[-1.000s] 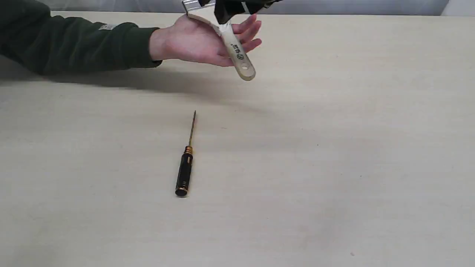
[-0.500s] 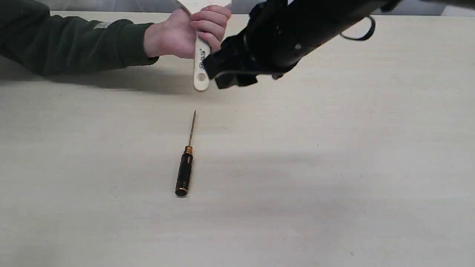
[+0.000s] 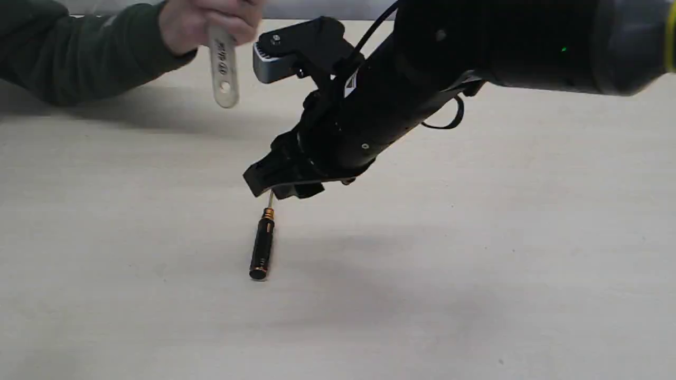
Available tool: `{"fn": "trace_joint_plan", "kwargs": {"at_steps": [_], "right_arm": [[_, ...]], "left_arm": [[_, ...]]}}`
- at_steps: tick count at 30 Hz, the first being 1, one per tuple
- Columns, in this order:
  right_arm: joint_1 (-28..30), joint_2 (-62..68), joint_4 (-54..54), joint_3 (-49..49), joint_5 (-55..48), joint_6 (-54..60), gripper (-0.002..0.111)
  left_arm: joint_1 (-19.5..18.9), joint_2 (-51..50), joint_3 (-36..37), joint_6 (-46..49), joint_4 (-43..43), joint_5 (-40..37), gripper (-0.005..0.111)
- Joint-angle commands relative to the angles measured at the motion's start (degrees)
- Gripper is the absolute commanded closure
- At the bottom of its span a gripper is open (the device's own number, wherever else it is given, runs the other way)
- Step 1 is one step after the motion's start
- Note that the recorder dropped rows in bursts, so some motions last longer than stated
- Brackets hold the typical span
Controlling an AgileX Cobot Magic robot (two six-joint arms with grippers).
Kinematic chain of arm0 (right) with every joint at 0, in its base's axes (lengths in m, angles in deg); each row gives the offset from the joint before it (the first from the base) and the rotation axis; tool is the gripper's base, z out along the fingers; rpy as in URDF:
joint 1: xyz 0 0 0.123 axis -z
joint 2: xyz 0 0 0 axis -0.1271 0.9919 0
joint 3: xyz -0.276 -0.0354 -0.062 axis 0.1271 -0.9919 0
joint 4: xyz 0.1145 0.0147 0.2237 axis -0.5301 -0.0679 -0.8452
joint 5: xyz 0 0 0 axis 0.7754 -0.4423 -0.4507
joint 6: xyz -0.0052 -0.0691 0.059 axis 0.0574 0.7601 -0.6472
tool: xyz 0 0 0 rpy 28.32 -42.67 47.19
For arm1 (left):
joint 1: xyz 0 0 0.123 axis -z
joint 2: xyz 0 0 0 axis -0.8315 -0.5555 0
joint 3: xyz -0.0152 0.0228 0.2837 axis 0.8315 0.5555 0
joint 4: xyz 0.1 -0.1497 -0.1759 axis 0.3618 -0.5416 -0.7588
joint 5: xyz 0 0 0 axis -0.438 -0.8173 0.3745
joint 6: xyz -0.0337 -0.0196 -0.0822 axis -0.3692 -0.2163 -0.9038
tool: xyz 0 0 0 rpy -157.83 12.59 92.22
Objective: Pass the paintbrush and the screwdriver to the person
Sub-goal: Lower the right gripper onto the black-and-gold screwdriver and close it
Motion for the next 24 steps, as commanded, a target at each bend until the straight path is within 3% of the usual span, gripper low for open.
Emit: {"fn": "trace_joint_plan", "kwargs": {"at_steps": [1,24], "right_arm": [[-0.05,2.62,-0.61,0.25,0.41,-0.35,0.051],[-0.05,19.92,-1.04,13.14,-5.58,-7.58,0.049]], "left_arm": [[0.37,0.14,0.12,-0.12,-0.09,0.70,0.107],[0.37,0.14,0.12,-0.12,-0.27,0.57,0.107]]}}
